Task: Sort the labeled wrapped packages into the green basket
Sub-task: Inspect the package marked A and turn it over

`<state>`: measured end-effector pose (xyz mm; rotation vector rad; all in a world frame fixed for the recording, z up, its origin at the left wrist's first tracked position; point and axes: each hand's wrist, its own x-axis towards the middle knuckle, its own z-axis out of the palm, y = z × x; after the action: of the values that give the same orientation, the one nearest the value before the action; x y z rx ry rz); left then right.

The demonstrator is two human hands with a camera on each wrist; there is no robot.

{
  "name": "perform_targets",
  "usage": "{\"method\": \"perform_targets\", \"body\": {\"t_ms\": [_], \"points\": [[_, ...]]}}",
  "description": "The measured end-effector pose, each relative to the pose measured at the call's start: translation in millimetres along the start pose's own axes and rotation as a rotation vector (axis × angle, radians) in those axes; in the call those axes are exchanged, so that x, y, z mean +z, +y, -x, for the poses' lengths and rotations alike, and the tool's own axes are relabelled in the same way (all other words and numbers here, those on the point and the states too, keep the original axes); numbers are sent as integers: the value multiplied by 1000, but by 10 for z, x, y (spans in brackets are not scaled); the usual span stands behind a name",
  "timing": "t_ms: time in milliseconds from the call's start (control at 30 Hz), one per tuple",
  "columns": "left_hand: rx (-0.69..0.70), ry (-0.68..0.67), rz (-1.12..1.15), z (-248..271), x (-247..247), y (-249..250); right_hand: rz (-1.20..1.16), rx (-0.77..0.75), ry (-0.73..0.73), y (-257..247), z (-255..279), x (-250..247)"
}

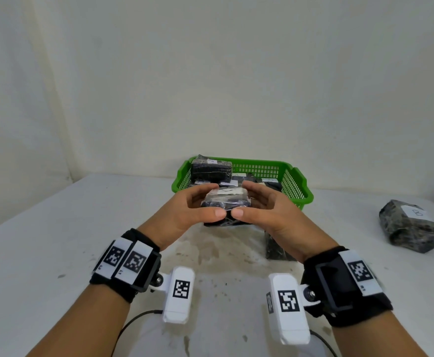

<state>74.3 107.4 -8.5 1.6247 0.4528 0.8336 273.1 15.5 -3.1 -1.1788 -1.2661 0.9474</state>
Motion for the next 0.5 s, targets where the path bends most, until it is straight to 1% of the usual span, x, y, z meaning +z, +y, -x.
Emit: {"method": "perform_targets", "body": {"t_ms": [67, 133, 200, 267, 300, 367, 433, 500], "points": [[11, 18, 3, -9, -28, -10, -62, 42, -45, -38, 18, 19], [23, -2, -29, 5, -36, -5, -63, 110, -83, -86, 50, 34], [33, -54, -61, 18, -22, -12, -78, 168, -59, -106, 67, 59], [24, -92, -57, 19, 0, -20, -91, 176, -18, -71, 59, 88], [27, -74, -36, 18, 13, -18, -83, 161, 10, -44, 42, 96], [40, 24, -7, 11, 37, 2, -60, 115, 35, -13, 38, 94], [97, 124, -75, 3, 67, 38, -7, 73, 41, -25, 53, 93], [168, 190, -122, 8, 78, 55, 96, 20, 66, -50, 73, 105]]}}
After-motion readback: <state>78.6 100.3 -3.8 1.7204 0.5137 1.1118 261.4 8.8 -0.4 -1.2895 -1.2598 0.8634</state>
